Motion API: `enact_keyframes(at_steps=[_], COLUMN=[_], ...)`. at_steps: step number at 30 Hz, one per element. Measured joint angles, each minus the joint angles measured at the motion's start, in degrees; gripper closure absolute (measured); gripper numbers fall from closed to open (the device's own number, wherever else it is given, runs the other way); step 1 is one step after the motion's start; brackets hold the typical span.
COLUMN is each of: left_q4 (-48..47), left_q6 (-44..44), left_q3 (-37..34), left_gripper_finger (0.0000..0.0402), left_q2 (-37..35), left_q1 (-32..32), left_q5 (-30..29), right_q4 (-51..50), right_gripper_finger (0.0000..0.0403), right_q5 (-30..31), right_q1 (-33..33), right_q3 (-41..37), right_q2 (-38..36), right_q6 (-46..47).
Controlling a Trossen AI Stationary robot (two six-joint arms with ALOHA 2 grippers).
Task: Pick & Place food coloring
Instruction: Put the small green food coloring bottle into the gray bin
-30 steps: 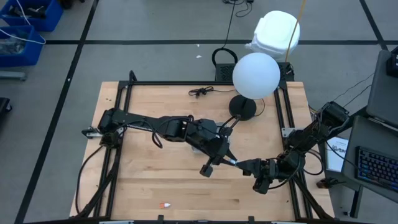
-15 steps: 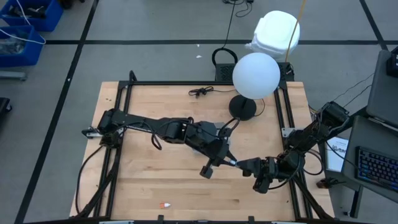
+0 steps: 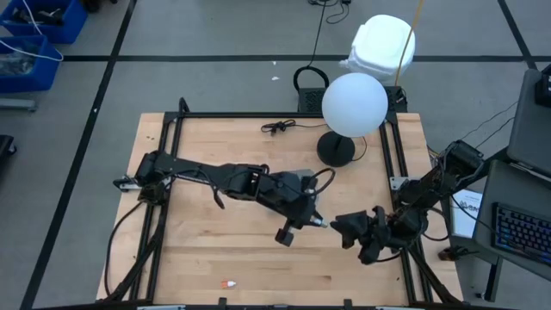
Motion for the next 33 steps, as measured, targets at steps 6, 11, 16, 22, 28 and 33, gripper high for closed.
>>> enact_keyframes(at_steps=[6, 11, 16, 22, 28, 33], left_q4=[-4.74, -9.02, -10.73, -10.27, -10.26, -10.17], left_q6=[0.12, -0.12, -0.60, 0.12, 0.51, 0.89], left_q3=[-0.01, 0.02, 0.02, 0.02, 0.02, 0.02], left_gripper_finger=[0.0338, 0.0338, 0.0338, 0.0338, 0.0331, 0.0329], left_q2=[-0.68, -1.25, -1.20, -1.20, -1.20, -1.20], left_q1=[0.11, 0.37, 0.42, 0.37, 0.48, 0.52], left_q5=[-4.08, -7.01, -7.27, -7.03, -7.03, -7.00], right_q4=[0.00, -0.07, -0.03, -1.29, -18.64, -60.08], right_gripper_finger=[0.0255, 0.0279, 0.0321, 0.0395, 0.0401, 0.0402], right_q5=[3.33, 15.86, 13.85, 5.72, 3.13, -11.15], right_q1=[-1.53, -2.49, 0.42, 1.77, 1.90, -2.51], right_q3=[-3.75, -7.14, -14.59, -24.47, -28.15, -19.12], right_q2=[-0.22, -0.22, -4.20, -18.55, -34.93, -42.92], right_q6=[20.03, 35.60, 46.80, 65.24, 72.50, 91.34])
